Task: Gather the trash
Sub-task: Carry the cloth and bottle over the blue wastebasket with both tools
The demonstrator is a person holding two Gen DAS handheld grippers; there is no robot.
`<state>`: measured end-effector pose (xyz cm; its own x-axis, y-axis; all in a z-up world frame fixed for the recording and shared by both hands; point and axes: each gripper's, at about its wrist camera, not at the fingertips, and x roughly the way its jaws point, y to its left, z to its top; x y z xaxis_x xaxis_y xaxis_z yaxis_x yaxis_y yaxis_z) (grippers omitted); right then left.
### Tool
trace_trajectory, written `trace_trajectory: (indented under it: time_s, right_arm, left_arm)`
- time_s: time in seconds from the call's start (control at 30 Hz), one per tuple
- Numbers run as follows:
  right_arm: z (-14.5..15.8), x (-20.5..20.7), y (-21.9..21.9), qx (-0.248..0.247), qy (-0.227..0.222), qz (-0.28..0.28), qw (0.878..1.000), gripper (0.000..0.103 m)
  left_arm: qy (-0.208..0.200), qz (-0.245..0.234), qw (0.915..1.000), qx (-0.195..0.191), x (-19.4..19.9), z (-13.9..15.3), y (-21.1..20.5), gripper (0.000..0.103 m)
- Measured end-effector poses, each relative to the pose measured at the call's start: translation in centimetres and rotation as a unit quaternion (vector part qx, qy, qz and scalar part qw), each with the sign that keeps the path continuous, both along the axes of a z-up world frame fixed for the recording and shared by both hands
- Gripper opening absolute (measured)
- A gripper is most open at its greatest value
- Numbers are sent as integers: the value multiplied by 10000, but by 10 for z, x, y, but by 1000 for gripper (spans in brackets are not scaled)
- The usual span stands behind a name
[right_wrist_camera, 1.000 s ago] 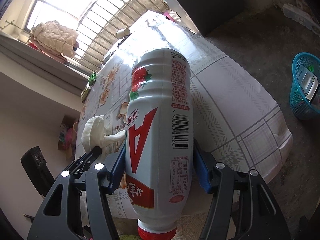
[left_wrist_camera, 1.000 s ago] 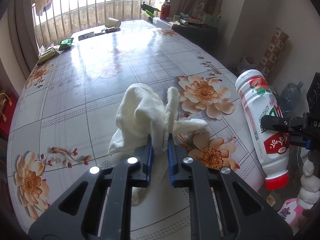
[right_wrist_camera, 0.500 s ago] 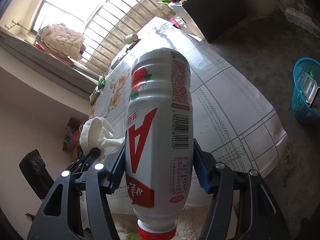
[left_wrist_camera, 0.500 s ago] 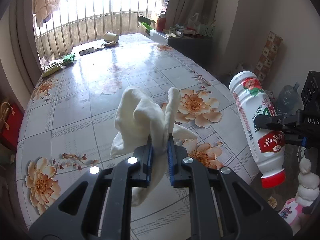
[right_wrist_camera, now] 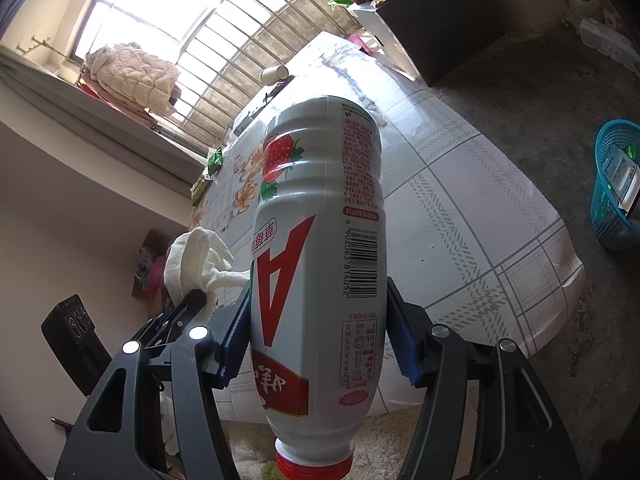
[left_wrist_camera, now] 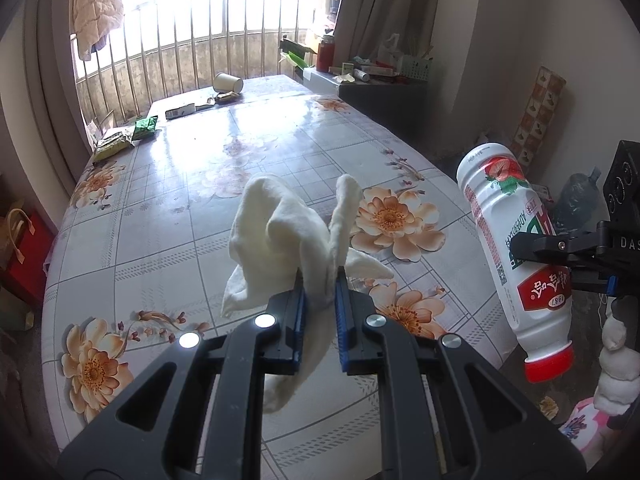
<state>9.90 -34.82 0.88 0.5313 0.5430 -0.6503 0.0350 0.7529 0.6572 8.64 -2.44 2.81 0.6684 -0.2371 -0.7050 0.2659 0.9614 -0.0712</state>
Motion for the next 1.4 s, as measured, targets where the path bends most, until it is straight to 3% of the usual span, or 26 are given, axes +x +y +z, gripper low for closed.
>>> trace_trajectory:
  time_s: [1.0, 1.4]
  right_arm:
    - [-4, -9, -13, 230, -32, -33, 9997, 59]
    - [-7, -26, -38, 383, -75, -317, 9987, 59]
  left_arm:
    - [-127, -101, 9997, 155, -5, 8, -19, 12]
    - [-71, -460, 9988, 118, 5, 7, -43, 12]
